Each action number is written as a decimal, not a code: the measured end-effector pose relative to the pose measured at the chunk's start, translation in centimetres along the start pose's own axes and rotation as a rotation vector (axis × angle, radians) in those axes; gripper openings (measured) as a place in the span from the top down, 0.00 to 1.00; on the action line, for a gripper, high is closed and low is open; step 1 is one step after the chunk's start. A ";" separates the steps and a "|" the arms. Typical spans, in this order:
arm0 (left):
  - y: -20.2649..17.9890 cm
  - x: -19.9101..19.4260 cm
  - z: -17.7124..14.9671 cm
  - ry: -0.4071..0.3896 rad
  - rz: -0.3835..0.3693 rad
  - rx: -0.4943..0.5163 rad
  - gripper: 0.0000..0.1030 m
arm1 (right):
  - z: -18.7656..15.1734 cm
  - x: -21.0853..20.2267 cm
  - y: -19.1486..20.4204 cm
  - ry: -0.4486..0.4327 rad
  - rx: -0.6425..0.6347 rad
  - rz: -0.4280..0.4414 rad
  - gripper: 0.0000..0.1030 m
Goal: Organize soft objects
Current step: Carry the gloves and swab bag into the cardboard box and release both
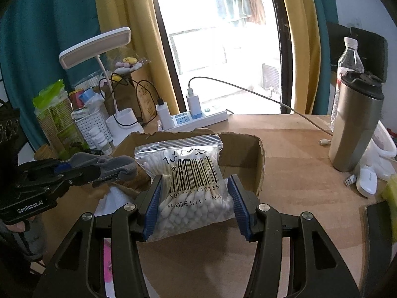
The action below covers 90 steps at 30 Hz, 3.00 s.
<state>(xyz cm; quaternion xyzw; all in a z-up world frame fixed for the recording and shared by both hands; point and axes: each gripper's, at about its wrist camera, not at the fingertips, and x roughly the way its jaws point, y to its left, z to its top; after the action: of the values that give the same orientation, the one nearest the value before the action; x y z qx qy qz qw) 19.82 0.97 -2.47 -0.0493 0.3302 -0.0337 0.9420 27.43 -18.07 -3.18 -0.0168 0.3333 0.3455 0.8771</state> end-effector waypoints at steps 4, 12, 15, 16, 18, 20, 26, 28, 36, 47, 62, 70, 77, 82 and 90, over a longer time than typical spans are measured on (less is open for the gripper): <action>-0.1 1.1 0.6 0.001 0.006 0.000 0.82 | 0.5 0.8 -0.8 0.000 0.001 0.001 0.47; 0.4 4.1 1.7 0.027 0.007 -0.005 0.82 | 1.8 3.1 -2.4 0.003 0.010 -0.005 0.47; 0.7 5.3 2.2 0.029 0.007 -0.015 0.82 | 1.9 3.8 -2.9 0.009 0.016 -0.006 0.47; 0.9 5.6 2.4 0.030 0.007 -0.018 0.82 | 1.9 4.0 -3.0 0.012 0.018 -0.007 0.47; 1.1 6.3 2.5 0.034 0.006 -0.026 0.82 | 1.9 4.7 -3.3 0.021 0.023 -0.010 0.46; 1.4 6.9 2.6 0.037 0.005 -0.032 0.82 | 1.8 5.0 -3.5 0.029 0.026 -0.014 0.46; 2.0 8.4 2.8 0.049 0.002 -0.042 0.82 | 1.7 6.3 -3.8 0.056 0.034 -0.024 0.46; 2.3 9.0 2.7 0.064 -0.002 -0.047 0.81 | 1.6 6.6 -3.7 0.064 0.030 -0.027 0.46; 3.0 10.8 1.8 0.134 -0.021 -0.064 0.80 | 1.6 7.5 -2.8 0.089 0.010 -0.064 0.44; 3.1 10.3 1.6 0.143 -0.022 -0.074 0.73 | 1.7 6.4 -1.4 0.067 0.001 -0.078 0.32; 2.5 8.5 1.1 0.125 -0.036 -0.078 0.39 | 0.6 5.2 -0.6 0.061 0.008 -0.067 0.31; 1.7 6.8 0.8 0.107 -0.035 -0.061 0.39 | 0.0 4.2 -0.1 0.045 0.001 -0.073 0.25; 1.6 4.6 -0.2 0.091 -0.025 -0.058 0.39 | -0.9 3.1 0.7 0.029 -0.002 -0.069 0.22; 1.5 3.4 -0.8 0.089 -0.025 -0.060 0.38 | -1.5 2.2 1.2 0.022 -0.005 -0.069 0.22; 1.0 1.6 -1.3 0.070 -0.022 -0.056 0.38 | -2.3 0.7 1.8 0.014 -0.007 -0.079 0.22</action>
<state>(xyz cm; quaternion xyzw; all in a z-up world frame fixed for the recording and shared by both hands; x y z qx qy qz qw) 20.27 1.73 -4.61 -0.0780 0.3632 -0.0366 0.9277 25.37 -16.89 -5.01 -0.0353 0.3372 0.3116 0.8877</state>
